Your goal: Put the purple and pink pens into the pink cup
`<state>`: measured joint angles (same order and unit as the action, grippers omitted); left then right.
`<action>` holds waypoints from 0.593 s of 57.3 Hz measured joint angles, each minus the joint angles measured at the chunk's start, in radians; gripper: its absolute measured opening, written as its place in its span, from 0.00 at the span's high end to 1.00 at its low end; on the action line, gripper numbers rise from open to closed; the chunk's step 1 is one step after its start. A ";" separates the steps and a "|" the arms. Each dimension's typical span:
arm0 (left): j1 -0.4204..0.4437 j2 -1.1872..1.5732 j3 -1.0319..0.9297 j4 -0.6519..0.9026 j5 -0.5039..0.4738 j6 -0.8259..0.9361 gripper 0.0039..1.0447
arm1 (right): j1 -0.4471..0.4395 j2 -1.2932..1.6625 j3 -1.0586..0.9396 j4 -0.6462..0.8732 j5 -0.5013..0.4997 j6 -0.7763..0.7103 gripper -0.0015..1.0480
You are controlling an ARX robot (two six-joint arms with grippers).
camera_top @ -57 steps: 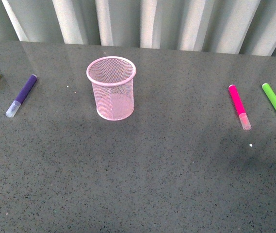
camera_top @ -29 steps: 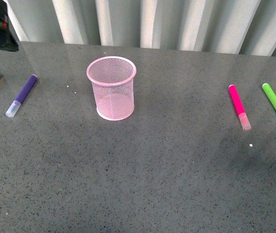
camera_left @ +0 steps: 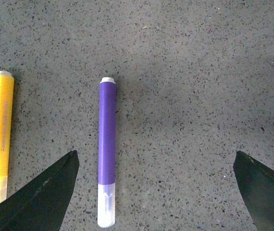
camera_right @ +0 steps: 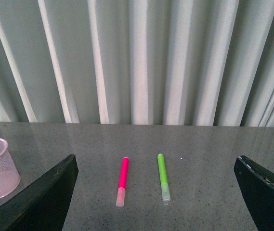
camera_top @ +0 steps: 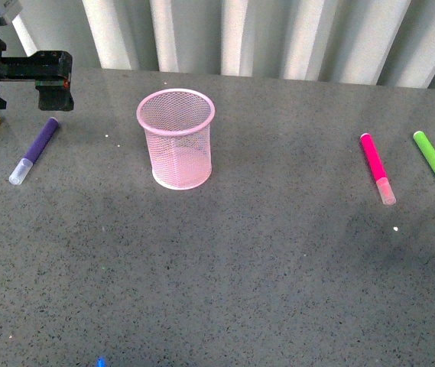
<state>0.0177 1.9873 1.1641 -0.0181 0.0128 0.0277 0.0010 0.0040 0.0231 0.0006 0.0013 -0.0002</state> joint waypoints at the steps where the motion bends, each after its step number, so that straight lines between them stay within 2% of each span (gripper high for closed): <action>1: 0.000 0.008 0.006 -0.003 -0.002 0.003 0.06 | 0.000 0.000 0.000 0.000 0.000 0.000 0.07; 34: 0.022 0.185 0.160 -0.085 0.023 0.027 0.06 | 0.000 0.000 0.000 0.000 0.000 0.000 0.07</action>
<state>0.0395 2.1723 1.3239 -0.1032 0.0353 0.0544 0.0010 0.0040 0.0231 0.0006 0.0013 -0.0002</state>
